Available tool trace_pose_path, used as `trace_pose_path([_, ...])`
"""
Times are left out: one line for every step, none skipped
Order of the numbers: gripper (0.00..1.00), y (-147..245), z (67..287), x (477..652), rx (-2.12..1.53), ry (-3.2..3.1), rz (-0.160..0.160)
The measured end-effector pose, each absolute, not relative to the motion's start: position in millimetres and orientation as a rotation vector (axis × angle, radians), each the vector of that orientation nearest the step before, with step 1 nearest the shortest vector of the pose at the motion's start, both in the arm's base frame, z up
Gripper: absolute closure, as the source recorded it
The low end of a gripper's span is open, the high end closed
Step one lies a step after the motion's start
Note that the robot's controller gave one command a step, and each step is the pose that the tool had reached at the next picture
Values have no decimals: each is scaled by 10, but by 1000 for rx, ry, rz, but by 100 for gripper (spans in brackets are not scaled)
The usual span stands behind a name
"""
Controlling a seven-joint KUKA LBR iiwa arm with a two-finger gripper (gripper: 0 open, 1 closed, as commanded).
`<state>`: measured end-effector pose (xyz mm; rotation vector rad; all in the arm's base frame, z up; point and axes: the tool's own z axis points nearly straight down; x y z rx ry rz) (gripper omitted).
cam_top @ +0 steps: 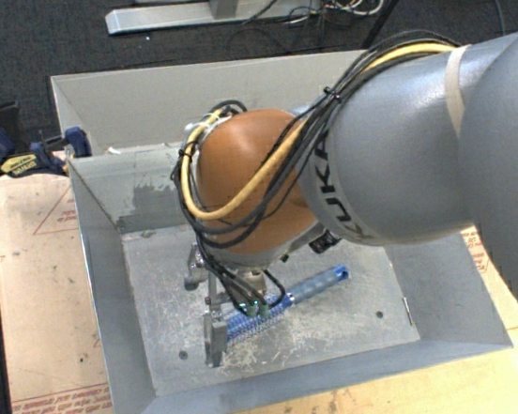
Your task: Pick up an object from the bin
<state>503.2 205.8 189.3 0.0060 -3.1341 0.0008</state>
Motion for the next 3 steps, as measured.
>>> trace_pose_path([0,1307,706,5232,316,-3137,-9])
trace_pose_path([100,1319,750,5259,317,-3146,-9])
trace_pose_path([100,1431,2028,5157,410,-3123,-4])
